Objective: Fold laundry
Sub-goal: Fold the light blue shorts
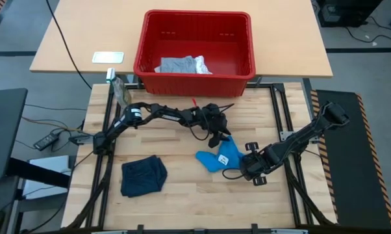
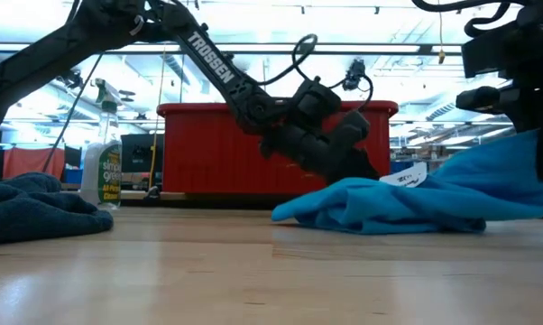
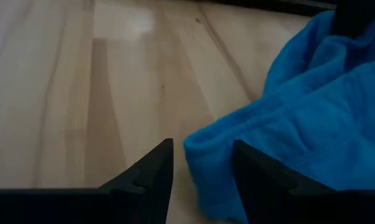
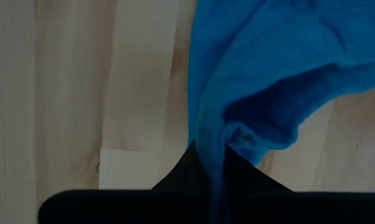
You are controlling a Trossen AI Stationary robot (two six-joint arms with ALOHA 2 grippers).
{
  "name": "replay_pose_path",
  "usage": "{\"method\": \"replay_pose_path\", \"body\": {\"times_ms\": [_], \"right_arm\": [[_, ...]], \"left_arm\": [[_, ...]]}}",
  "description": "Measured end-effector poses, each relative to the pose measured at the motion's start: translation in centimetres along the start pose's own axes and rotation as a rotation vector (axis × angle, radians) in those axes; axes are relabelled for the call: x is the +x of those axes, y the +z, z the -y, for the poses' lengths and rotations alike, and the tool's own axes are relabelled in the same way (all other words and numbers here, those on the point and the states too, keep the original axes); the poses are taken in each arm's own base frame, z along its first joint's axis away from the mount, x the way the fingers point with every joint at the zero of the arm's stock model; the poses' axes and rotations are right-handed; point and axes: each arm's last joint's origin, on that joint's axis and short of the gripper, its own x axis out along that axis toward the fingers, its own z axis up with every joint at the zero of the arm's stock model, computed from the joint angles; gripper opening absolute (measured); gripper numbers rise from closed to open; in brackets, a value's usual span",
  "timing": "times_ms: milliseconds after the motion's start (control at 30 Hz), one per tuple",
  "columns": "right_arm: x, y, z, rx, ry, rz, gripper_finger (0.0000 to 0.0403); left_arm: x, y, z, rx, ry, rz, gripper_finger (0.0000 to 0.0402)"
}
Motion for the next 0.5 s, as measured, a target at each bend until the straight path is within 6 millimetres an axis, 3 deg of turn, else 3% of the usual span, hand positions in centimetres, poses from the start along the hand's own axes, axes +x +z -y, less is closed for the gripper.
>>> {"method": "replay_pose_path", "body": {"times_ms": [267,500], "right_arm": [[0.0,0.04,-0.02,0.027,0.002,0.005,0.002],[0.0,0.05,0.22,0.17,-0.06,0.026,0.0021]], "left_arm": [[0.5,-0.47,0.35,-0.008,-0.04,-0.002,0.0141],[-0.01,0.4,0.55,-0.095,-0.082,0.017,0.0015]]}}
